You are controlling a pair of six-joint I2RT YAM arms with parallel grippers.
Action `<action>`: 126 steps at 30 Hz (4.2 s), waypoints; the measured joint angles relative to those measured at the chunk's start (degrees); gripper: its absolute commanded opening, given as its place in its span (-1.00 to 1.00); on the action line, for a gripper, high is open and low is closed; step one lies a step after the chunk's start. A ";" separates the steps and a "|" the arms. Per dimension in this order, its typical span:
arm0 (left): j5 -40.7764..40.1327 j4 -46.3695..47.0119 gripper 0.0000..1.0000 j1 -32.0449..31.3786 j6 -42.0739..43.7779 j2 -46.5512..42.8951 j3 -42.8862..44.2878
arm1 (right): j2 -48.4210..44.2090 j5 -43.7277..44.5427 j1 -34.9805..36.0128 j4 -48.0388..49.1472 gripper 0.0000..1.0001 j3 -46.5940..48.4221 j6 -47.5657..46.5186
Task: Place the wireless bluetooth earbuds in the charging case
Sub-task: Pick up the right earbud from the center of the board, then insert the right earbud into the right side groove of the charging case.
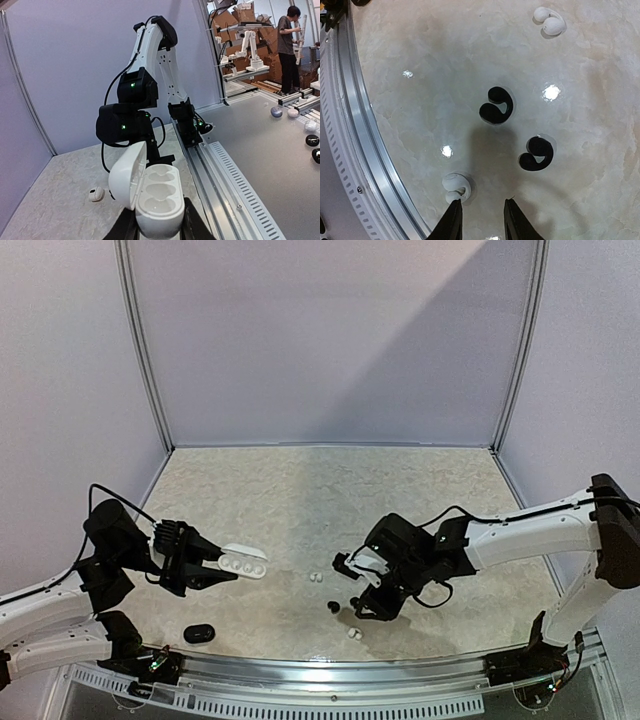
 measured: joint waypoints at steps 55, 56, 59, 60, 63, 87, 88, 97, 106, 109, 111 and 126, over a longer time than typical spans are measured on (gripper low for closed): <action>-3.21 -0.81 -1.00 -0.57 2.36 0.44 0.11 | -2.99 6.08 6.58 -9.03 -1.00 14.12 -1.70; -3.63 -0.85 -1.00 -0.79 2.36 0.52 0.20 | -4.98 7.15 6.58 -9.51 -1.00 16.15 -2.29; -4.90 -1.05 -1.00 -1.60 2.34 0.87 0.44 | -9.03 8.83 6.58 -10.16 -1.00 23.08 -4.28; -5.25 -1.16 -1.00 -1.81 2.34 0.92 0.46 | -9.86 8.90 6.58 -10.21 -1.00 25.75 -4.96; -6.32 -1.68 -1.00 -2.36 2.32 1.14 0.55 | -10.36 8.02 6.58 -10.08 -1.00 32.54 -6.93; -8.83 -2.93 -1.00 -2.51 0.55 0.85 1.29 | 6.64 15.61 17.86 -23.69 -1.00 54.90 -27.87; -8.83 -2.95 -1.00 -2.51 0.52 0.85 1.29 | 7.17 16.17 17.86 -24.17 -1.00 54.97 -28.39; -8.81 -3.39 -1.00 -2.51 0.52 0.85 1.29 | 11.72 19.69 18.18 -28.57 -1.00 59.71 -33.24; -9.38 -3.78 -1.00 -2.51 0.55 0.85 1.51 | 13.40 20.22 18.23 -30.60 -1.00 61.55 -35.34; -9.57 -3.78 -1.00 -2.54 0.57 0.85 1.51 | 14.45 20.06 18.21 -31.17 -1.00 61.83 -35.34; -9.66 -4.44 -1.00 -2.54 0.57 0.87 1.51 | 15.04 20.09 18.23 -31.47 -1.00 62.14 -35.32; -10.62 -5.25 -1.00 -2.82 2.10 0.85 1.51 | 17.92 23.56 18.23 -33.83 -0.87 65.42 -33.51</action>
